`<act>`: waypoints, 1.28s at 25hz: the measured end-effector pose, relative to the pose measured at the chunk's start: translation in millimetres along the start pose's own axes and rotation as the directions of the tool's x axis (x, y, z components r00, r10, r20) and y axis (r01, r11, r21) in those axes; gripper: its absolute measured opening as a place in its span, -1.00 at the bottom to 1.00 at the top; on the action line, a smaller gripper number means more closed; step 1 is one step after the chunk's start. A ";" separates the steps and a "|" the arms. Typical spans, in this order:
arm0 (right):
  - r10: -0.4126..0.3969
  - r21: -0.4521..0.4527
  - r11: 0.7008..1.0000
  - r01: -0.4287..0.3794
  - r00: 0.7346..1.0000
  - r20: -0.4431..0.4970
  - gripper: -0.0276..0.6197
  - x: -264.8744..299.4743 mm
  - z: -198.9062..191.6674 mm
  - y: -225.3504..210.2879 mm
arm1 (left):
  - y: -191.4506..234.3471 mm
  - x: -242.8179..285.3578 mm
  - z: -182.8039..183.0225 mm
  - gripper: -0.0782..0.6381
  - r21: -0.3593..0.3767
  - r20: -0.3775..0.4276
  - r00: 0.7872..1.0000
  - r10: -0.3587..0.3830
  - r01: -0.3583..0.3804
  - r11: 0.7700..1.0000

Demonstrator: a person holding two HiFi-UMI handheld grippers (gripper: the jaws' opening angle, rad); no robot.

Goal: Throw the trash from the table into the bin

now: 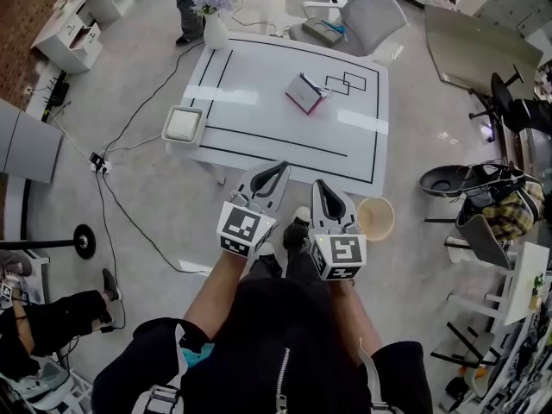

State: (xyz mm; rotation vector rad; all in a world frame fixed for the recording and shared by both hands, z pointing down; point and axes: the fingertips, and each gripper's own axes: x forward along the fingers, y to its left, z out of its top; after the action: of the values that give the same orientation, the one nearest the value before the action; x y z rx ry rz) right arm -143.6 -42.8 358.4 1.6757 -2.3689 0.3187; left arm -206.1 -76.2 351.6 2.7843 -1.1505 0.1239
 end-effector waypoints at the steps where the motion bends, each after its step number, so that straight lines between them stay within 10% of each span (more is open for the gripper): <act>1: 0.001 0.002 1.000 -0.001 1.000 0.000 -0.88 4.9 0.1 -2.4 | 3.0 3.4 -0.5 -0.76 0.003 -0.002 1.000 0.001 -0.001 1.000; 32: 0.223 0.040 0.974 -0.222 0.975 -0.015 -0.88 205.8 44.6 -131.0 | 114.5 202.7 16.1 -0.76 0.019 -0.091 0.983 0.159 -0.158 0.987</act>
State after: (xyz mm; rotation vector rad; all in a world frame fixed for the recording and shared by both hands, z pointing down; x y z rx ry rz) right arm -89.1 -283.3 384.6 1.4152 -2.5555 0.4178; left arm -143.4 -300.2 370.5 2.6626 -1.3505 0.2717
